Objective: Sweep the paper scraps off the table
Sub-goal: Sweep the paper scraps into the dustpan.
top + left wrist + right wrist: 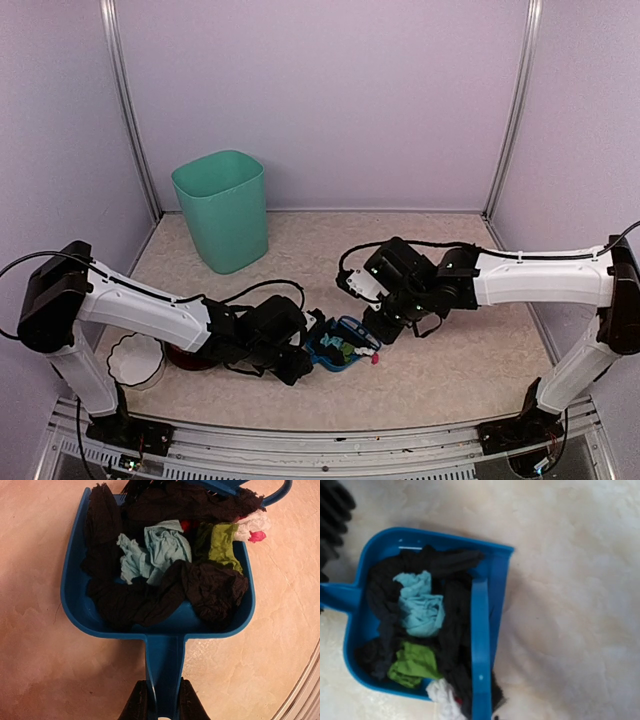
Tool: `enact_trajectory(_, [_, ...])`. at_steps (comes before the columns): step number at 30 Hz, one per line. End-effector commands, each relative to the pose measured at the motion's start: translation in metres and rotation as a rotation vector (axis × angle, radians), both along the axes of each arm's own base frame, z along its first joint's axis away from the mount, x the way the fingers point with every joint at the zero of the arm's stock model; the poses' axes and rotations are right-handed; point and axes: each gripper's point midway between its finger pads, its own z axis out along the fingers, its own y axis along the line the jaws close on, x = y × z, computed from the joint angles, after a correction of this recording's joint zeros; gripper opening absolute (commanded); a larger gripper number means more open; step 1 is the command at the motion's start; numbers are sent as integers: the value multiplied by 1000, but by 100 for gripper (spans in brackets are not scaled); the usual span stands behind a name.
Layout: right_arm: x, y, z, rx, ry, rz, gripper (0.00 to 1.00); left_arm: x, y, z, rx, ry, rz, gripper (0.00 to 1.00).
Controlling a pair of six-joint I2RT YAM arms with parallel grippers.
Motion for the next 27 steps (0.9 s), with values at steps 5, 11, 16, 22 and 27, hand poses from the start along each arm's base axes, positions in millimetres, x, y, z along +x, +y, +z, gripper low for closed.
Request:
enact_trajectory(5, [18,-13,37,24,-100,-151,0,-2,3,-13,-24,11,0,0])
enact_trajectory(11, [31,-42,45,-41,-172,-310,0,-7,5,-17,-14,14,-7,0])
enact_trajectory(16, [20,-56,39,-23,-105,-391,0,-12,4,-17,-13,21,-15,0])
enact_trajectory(22, [-1,-59,24,68,18,-480,0,-14,2,-17,-9,29,-10,0])
enact_trajectory(27, [-7,-51,20,170,80,-537,0,-14,1,-16,-1,28,-9,0])
